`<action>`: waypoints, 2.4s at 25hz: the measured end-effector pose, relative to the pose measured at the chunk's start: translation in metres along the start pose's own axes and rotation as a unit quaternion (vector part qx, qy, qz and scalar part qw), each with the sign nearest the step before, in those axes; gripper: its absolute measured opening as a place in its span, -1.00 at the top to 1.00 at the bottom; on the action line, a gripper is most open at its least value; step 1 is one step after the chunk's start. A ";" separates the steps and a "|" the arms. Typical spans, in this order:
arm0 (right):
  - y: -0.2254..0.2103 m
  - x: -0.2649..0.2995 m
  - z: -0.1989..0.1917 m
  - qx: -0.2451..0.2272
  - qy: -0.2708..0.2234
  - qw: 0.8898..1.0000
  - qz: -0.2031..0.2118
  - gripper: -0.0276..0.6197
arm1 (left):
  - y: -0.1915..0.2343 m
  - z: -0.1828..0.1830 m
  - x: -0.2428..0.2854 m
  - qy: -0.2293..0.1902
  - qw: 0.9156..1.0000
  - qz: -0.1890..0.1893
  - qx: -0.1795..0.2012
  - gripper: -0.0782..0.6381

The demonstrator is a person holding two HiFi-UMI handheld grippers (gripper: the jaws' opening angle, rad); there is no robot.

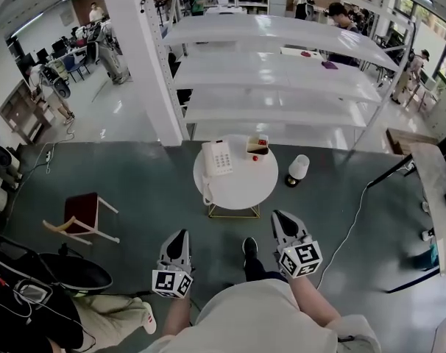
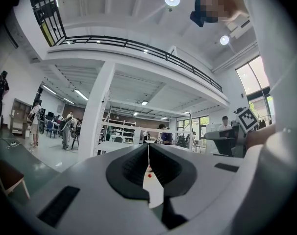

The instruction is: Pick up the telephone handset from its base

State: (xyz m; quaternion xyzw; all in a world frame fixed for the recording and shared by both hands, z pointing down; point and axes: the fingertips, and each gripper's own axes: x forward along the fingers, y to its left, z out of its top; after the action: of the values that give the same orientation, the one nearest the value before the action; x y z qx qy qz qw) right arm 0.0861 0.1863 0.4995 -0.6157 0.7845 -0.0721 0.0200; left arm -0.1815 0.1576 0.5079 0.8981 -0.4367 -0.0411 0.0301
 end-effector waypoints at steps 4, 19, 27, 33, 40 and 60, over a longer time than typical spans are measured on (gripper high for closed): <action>-0.008 0.027 0.001 0.002 -0.002 1.000 0.003 0.89 | 0.015 -0.001 0.020 0.002 1.000 0.003 0.003 0.72; -0.084 0.178 0.019 0.006 0.011 0.999 0.041 0.89 | 0.076 0.010 0.168 0.000 0.999 0.042 0.006 0.72; -0.136 0.247 0.037 -0.001 0.011 0.998 0.066 0.89 | 0.090 0.015 0.252 -0.003 0.998 0.057 0.010 0.72; -0.155 0.270 0.044 -0.002 0.009 0.997 0.075 0.89 | 0.091 0.019 0.285 -0.005 0.998 0.057 0.017 0.72; -0.154 0.294 0.051 -0.003 0.006 0.997 0.083 0.89 | 0.105 0.025 0.301 -0.008 0.998 0.058 0.018 0.72; -0.126 0.333 0.052 0.002 0.009 0.998 0.067 0.89 | 0.160 0.028 0.311 0.006 0.999 0.045 0.012 0.72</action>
State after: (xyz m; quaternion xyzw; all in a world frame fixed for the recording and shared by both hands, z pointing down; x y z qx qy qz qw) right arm 0.1332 -0.1705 0.4845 -0.5613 0.8237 -0.0780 0.0192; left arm -0.1180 -0.1862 0.4799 0.8779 -0.4774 -0.0285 0.0237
